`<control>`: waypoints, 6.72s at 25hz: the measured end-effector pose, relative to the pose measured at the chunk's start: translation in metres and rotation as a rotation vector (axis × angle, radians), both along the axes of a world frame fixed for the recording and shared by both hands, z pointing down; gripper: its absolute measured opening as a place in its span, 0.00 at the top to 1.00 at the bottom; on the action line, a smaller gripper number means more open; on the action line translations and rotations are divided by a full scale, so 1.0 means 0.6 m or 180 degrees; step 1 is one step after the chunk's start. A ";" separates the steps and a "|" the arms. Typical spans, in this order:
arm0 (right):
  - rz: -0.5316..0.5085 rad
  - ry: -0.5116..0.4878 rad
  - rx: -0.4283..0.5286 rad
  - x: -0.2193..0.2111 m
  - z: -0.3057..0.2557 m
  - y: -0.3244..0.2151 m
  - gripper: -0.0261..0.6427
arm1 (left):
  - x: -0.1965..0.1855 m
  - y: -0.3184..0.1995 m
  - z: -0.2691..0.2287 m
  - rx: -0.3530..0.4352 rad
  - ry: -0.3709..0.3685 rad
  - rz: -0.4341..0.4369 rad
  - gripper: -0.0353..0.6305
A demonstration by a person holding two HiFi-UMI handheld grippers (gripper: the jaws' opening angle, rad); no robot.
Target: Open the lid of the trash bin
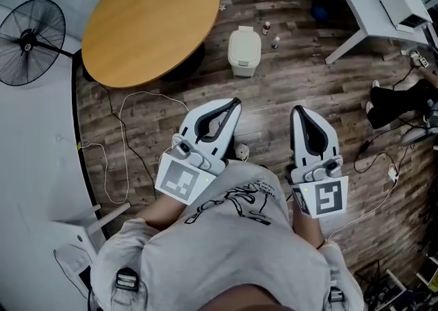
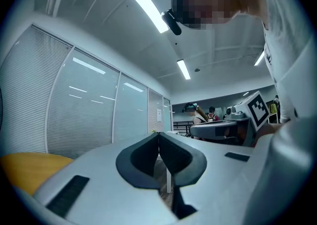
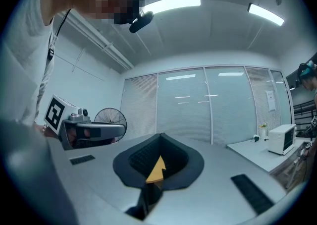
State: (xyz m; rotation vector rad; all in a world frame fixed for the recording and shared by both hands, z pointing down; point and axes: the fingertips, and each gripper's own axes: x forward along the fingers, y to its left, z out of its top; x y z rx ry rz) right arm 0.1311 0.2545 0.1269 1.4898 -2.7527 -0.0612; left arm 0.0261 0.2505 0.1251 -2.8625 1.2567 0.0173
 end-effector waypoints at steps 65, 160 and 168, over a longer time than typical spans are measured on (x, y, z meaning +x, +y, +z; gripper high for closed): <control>0.0163 0.0172 -0.0125 -0.070 0.034 -0.639 0.95 | -0.084 -0.629 0.045 -0.0086 -0.0006 0.0064 0.92; -0.0279 0.1785 -0.1791 -0.161 1.241 -0.637 0.95 | -0.057 -0.644 1.184 -0.1576 -0.0981 0.0116 0.92; -0.0308 0.2028 -0.1856 -0.168 1.296 -0.634 0.95 | -0.046 -0.640 1.230 -0.1587 -0.1080 0.0224 0.92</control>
